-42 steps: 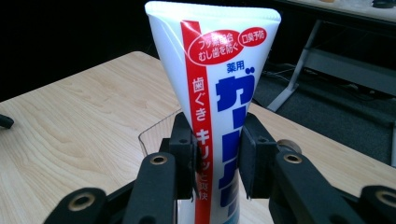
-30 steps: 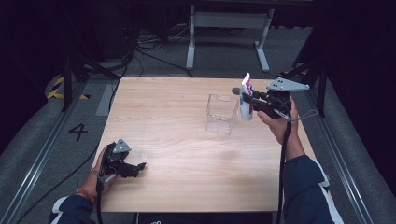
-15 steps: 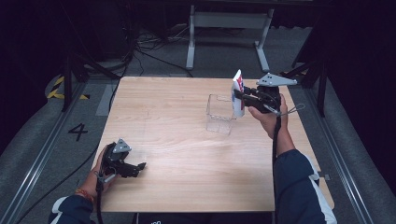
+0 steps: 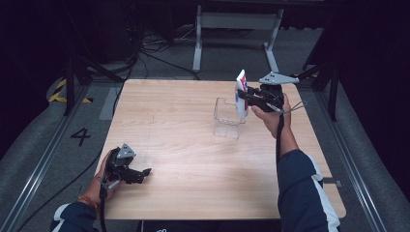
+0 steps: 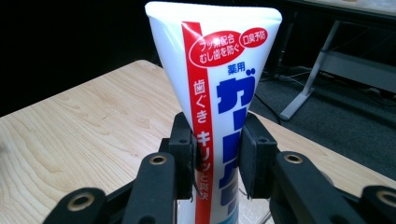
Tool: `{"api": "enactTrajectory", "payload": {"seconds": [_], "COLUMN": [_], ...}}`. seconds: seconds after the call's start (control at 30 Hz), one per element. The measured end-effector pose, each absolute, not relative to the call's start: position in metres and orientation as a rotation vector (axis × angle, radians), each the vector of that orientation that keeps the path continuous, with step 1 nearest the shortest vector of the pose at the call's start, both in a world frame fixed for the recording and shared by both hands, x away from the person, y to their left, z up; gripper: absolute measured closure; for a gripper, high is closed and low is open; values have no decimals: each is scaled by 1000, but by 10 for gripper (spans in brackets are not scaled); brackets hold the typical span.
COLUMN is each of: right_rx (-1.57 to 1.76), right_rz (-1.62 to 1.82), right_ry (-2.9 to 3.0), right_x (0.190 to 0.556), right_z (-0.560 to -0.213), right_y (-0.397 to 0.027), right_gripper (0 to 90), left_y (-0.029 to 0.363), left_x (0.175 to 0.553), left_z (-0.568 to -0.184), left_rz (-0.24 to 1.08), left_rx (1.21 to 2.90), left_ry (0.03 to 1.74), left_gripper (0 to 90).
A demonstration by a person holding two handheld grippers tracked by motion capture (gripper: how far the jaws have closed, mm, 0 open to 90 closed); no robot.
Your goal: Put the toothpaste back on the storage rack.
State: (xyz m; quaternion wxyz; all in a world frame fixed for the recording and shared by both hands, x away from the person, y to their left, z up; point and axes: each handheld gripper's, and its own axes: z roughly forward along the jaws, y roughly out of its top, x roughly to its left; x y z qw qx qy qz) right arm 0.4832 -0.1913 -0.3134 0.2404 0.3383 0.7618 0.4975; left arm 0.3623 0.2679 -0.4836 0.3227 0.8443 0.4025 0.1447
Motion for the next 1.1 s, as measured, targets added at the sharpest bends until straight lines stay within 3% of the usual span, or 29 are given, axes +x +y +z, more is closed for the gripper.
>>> {"api": "enactTrajectory", "payload": {"seconds": [1.1], "right_rx": [1001], "right_rz": [1283], "right_ry": [2114], "right_x": [508], "right_z": [-369], "right_y": [-182], "right_gripper": [696], "left_y": [268], "left_x": [363], "left_z": [-484], "left_rz": [379], "left_rx": [2217], "left_ry": [1055], "left_gripper": [0]}}
